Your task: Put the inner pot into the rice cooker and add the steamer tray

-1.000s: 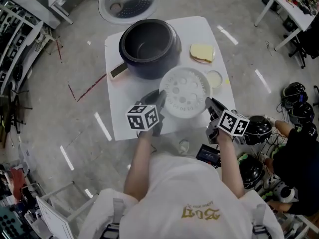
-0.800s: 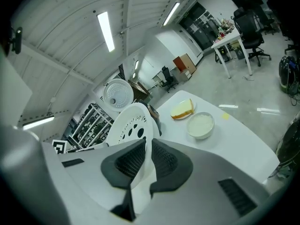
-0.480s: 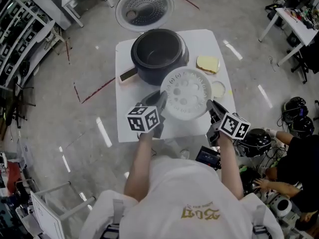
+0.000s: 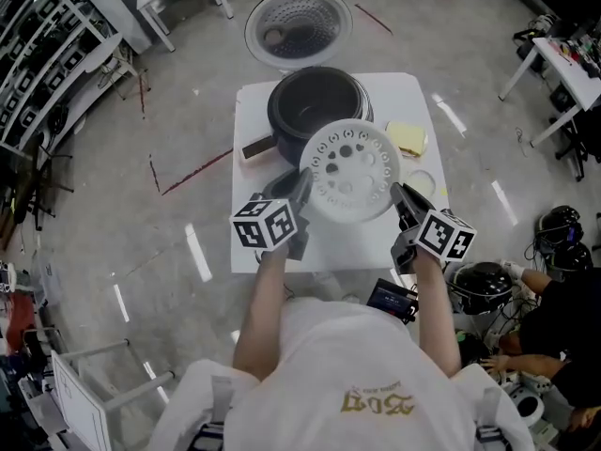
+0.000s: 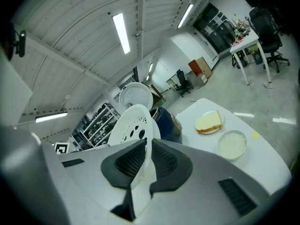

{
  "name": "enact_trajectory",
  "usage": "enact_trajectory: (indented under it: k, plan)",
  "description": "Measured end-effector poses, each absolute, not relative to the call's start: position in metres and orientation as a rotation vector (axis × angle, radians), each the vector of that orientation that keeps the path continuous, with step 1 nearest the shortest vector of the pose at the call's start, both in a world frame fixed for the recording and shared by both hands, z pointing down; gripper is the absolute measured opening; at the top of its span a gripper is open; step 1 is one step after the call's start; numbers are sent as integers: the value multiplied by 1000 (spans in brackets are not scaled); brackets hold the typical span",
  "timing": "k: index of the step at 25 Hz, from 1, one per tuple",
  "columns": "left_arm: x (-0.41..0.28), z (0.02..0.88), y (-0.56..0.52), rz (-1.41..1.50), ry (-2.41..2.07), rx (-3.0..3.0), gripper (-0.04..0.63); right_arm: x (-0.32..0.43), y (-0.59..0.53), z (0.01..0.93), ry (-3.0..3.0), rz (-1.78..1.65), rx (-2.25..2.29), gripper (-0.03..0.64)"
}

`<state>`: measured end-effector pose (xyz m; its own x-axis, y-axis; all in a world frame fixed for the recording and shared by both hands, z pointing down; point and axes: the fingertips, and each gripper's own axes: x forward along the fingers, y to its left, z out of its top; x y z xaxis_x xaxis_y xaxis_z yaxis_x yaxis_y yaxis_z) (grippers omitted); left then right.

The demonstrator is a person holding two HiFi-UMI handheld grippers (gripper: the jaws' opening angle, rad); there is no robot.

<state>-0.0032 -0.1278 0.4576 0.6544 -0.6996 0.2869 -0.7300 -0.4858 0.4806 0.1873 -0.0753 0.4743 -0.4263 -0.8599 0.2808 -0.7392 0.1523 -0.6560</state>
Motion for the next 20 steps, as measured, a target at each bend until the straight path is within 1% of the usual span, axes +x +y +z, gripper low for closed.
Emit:
enact_trajectory:
  k: [11,20]
  plan:
    - [-33,426,-174,-9,-1171,2311,66,160,-132,439,2337,-1049,-1518,52]
    - [-43,418,-198,-36,-1211,2310,67,151,-162,429,2379,-1021,-1476,52]
